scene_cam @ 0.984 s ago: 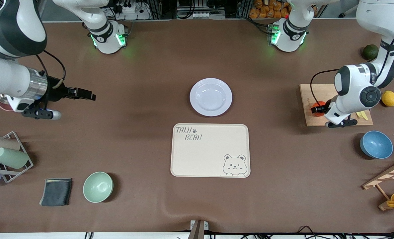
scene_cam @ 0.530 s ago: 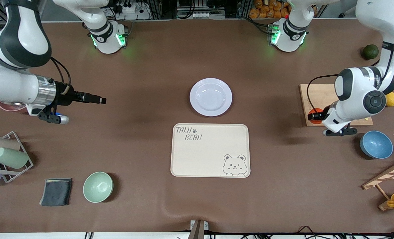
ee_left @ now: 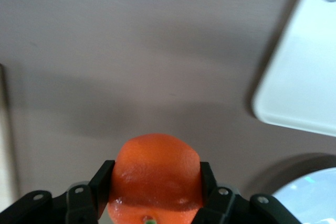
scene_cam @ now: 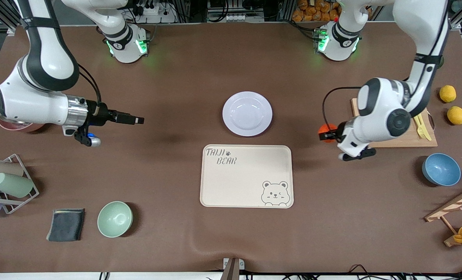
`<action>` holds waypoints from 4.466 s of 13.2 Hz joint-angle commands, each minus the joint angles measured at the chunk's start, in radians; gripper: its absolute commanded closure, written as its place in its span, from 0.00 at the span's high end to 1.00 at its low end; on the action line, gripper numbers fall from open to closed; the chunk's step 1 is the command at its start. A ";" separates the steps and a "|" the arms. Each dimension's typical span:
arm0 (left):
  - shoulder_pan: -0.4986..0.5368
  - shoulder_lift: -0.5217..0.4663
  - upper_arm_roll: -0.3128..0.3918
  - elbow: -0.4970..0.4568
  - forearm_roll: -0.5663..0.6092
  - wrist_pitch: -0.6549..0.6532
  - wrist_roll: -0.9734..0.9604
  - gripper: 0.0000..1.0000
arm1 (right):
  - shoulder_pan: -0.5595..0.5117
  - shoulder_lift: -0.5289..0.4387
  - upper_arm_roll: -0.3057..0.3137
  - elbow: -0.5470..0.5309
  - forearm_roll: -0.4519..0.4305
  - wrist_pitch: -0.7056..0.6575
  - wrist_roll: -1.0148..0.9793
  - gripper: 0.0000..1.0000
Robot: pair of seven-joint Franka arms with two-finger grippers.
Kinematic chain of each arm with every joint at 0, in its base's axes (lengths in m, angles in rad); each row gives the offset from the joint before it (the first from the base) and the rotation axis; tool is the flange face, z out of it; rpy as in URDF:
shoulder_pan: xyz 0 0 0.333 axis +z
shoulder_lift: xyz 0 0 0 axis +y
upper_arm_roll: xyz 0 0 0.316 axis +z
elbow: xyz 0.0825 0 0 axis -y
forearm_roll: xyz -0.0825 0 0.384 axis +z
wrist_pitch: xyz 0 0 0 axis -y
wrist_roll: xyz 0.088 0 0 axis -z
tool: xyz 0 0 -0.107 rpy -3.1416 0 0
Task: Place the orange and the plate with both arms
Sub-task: 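Carry the orange onto the white plate while the right gripper approaches, then release the orange on the plate and withdraw the left gripper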
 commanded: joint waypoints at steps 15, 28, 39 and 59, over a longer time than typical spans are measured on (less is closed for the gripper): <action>-0.521 0.212 -0.004 0.064 -0.019 0.236 -0.897 0.00 | 0.106 0.114 0.001 -0.210 0.567 0.187 -0.451 1.00; -0.509 0.192 0.010 0.119 -0.016 0.297 -0.943 1.00 | 0.312 0.234 0.001 -0.256 1.007 0.287 -0.916 1.00; -0.174 -0.021 0.010 0.386 0.113 -0.106 -0.512 1.00 | 0.451 0.352 0.000 -0.224 1.233 0.347 -1.138 0.91; 0.153 -0.246 0.013 0.468 0.202 -0.414 0.180 1.00 | 0.639 0.478 0.000 -0.136 1.441 0.462 -1.232 0.59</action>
